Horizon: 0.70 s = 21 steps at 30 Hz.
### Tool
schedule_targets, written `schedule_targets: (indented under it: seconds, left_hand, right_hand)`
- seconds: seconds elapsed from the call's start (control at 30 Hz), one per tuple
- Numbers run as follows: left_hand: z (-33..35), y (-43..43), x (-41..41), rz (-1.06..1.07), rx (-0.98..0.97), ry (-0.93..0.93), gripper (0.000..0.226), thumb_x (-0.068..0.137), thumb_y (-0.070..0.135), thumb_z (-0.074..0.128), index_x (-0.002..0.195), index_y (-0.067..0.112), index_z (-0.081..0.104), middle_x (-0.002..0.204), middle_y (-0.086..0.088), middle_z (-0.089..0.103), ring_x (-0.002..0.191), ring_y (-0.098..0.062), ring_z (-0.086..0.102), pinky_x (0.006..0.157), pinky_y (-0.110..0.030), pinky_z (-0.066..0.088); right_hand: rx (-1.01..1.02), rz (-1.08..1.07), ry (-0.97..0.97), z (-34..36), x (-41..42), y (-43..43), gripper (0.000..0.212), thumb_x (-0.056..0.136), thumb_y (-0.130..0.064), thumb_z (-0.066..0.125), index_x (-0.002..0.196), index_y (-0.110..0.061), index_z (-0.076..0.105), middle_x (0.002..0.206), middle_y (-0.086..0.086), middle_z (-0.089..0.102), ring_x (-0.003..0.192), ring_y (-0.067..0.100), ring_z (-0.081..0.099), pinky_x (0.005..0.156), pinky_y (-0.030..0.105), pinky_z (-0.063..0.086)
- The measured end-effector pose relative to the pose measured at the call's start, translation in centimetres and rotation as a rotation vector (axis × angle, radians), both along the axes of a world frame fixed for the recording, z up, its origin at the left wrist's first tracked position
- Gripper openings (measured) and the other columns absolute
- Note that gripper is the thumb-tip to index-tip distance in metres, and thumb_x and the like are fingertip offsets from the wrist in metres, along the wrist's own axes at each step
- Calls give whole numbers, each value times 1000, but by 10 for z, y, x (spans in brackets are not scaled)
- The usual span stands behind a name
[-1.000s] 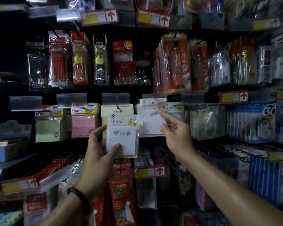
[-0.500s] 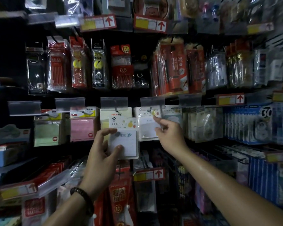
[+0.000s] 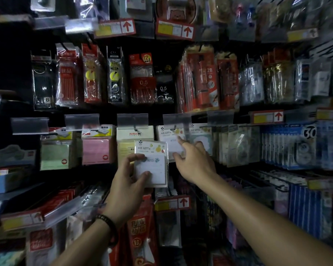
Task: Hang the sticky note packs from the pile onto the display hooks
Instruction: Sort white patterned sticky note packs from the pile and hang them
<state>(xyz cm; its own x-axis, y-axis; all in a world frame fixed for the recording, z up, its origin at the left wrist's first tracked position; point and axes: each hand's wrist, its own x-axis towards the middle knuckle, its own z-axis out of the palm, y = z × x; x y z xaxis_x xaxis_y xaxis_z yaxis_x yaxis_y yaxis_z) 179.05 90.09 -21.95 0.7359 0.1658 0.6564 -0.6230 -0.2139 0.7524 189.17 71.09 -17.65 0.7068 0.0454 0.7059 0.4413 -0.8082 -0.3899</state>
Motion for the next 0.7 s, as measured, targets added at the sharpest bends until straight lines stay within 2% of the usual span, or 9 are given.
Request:
schedule_targets:
  seconds: [0.07,0.13,0.2,0.27,0.33,0.47,0.5,0.57,0.7]
  left_hand:
    - [2,-5,2,-11,-1,-8,33,104,4,61,127,27,57,126,0,72,101,-9,77,73,-24,64]
    - [3,-11,6,-26,6,-13,32,104,4,62,128,23,56,126,-4,72,99,-13,79,72,-25,65]
    - [4,-18,9,-35,16,-21,31,103,4,63,127,23,56,124,-6,73,98,-17,80,72,-31,66]
    - [4,-25,12,-47,23,-27,31,103,4,64,125,25,56,124,-5,74,99,-20,79,75,-38,67]
    - [4,-32,15,-65,50,-30,33,104,3,61,125,28,55,121,-4,73,95,-24,79,75,-45,68]
    - [6,-35,19,-70,186,7,50,104,6,62,135,44,52,121,4,70,96,-36,75,75,-58,65]
    - [7,-35,19,-70,204,7,54,104,7,64,138,46,50,122,6,69,96,-35,75,73,-57,65]
    - [9,-35,18,-67,222,-6,58,103,7,65,143,47,48,124,11,66,93,-27,76,68,-46,66]
    - [11,-31,21,-21,299,-27,67,105,7,61,153,49,39,136,14,58,99,-18,75,72,-37,66]
  right_hand:
    - [113,127,-113,-12,-12,-3,59,105,-56,53,160,-39,41,128,-1,55,99,13,61,77,33,55]
    - [298,387,-136,-26,-22,-6,58,104,-49,62,159,-38,47,122,-5,65,102,5,67,87,29,58]
    - [434,601,-75,-38,-30,-8,64,101,-32,73,159,-39,46,110,-9,72,96,6,73,85,26,61]
    - [500,689,-52,-46,-33,-8,69,99,-15,76,158,-39,49,95,-13,70,84,8,72,79,26,62]
    - [597,723,-41,-48,-33,-10,66,97,-1,74,150,-36,58,84,-14,64,73,4,65,71,21,57]
    - [676,671,-79,-38,-23,-19,61,99,2,70,143,-38,65,90,2,58,74,5,60,70,17,51]
    - [670,660,-87,-35,-18,-21,61,100,1,69,143,-40,65,91,2,59,78,9,62,74,18,52]
    - [652,656,-87,-28,-13,-24,61,101,1,68,144,-41,64,91,-9,60,82,11,66,79,19,54]
    - [603,640,-132,-18,-11,-23,58,103,3,63,148,-33,61,102,-21,58,66,-4,59,66,12,48]
